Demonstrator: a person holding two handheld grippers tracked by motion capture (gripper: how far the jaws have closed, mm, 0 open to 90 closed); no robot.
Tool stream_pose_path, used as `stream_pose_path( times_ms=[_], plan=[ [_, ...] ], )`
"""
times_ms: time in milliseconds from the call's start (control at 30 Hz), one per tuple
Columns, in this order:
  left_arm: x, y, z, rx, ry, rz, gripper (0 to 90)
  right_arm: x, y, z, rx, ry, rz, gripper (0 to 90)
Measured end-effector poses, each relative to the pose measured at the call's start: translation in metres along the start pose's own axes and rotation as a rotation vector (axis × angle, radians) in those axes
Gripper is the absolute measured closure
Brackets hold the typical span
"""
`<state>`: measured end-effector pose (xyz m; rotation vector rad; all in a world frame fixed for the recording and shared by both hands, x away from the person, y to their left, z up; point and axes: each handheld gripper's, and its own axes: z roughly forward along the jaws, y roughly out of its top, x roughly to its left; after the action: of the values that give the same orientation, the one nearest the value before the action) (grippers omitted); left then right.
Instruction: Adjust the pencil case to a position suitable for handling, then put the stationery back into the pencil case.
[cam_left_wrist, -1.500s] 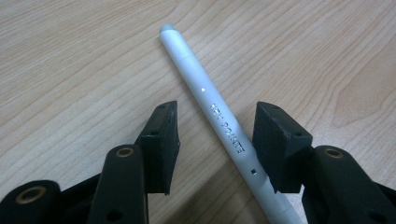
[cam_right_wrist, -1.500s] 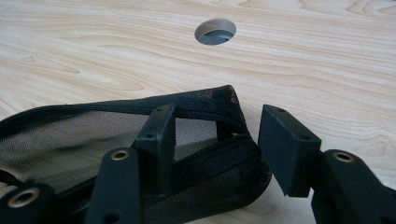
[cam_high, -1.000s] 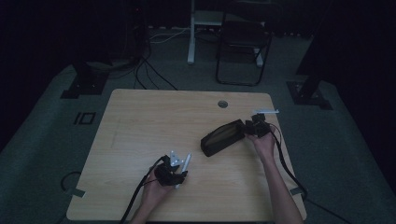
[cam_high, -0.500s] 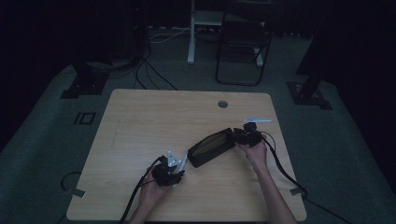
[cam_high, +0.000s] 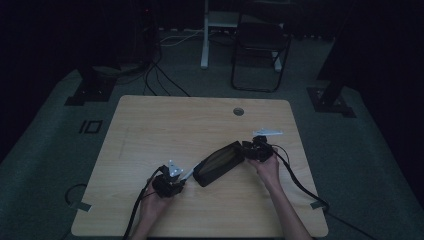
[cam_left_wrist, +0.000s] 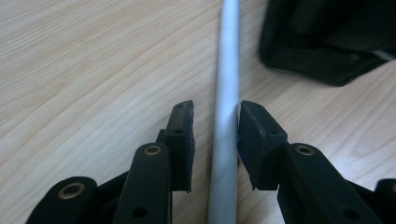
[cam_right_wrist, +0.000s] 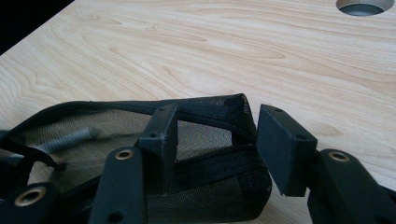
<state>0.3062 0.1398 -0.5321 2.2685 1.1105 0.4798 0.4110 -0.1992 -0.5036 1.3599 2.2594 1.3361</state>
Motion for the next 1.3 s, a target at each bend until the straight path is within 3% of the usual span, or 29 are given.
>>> stream_pose_path(
  times_ms=[167,433,500,633,667,700,867,900,967,1067,1233,1300],
  plan=[
    [0.012,-0.006,-0.004,0.004,0.019,-0.023,69.4,-0.001,0.002,-0.004,-0.02,-0.022,-0.008,43.3],
    [0.023,-0.01,-0.007,0.008,0.032,-0.037,73.0,-0.005,0.005,-0.019,-0.075,-0.018,-0.028,41.0],
    [0.028,-0.013,-0.009,0.008,0.04,-0.041,73.4,-0.009,0.003,-0.027,-0.077,-0.009,-0.075,37.6],
    [0.032,-0.015,-0.01,0.01,0.045,-0.045,75.0,-0.015,-0.001,-0.03,-0.061,0.018,-0.116,30.2],
    [0.034,-0.016,-0.011,0.008,0.049,-0.046,75.1,-0.017,-0.006,-0.029,-0.037,0.03,-0.162,24.7],
    [0.035,-0.017,-0.011,0.006,0.049,-0.047,75.3,-0.018,-0.008,-0.028,-0.027,0.039,-0.171,22.9],
    [0.035,-0.018,-0.012,0.005,0.056,-0.035,75.5,-0.017,-0.011,-0.022,0.0,0.075,-0.194,22.6],
    [0.035,-0.018,-0.012,0.002,0.057,-0.033,75.8,-0.012,-0.014,-0.017,0.017,0.1,-0.21,25.9],
    [0.036,-0.019,-0.012,-0.001,0.058,-0.031,76.0,-0.005,-0.02,-0.013,0.04,0.097,-0.238,33.5],
    [0.037,-0.02,-0.012,-0.001,0.063,-0.032,76.2,-0.003,-0.022,-0.012,0.049,0.091,-0.242,35.2],
    [0.044,-0.022,-0.014,-0.001,0.075,-0.056,76.3,0.012,-0.035,-0.002,0.083,0.097,-0.275,37.0],
    [0.047,-0.024,-0.015,0.0,0.081,-0.063,76.2,0.016,-0.035,0.001,0.088,0.08,-0.298,35.4]
  ],
)
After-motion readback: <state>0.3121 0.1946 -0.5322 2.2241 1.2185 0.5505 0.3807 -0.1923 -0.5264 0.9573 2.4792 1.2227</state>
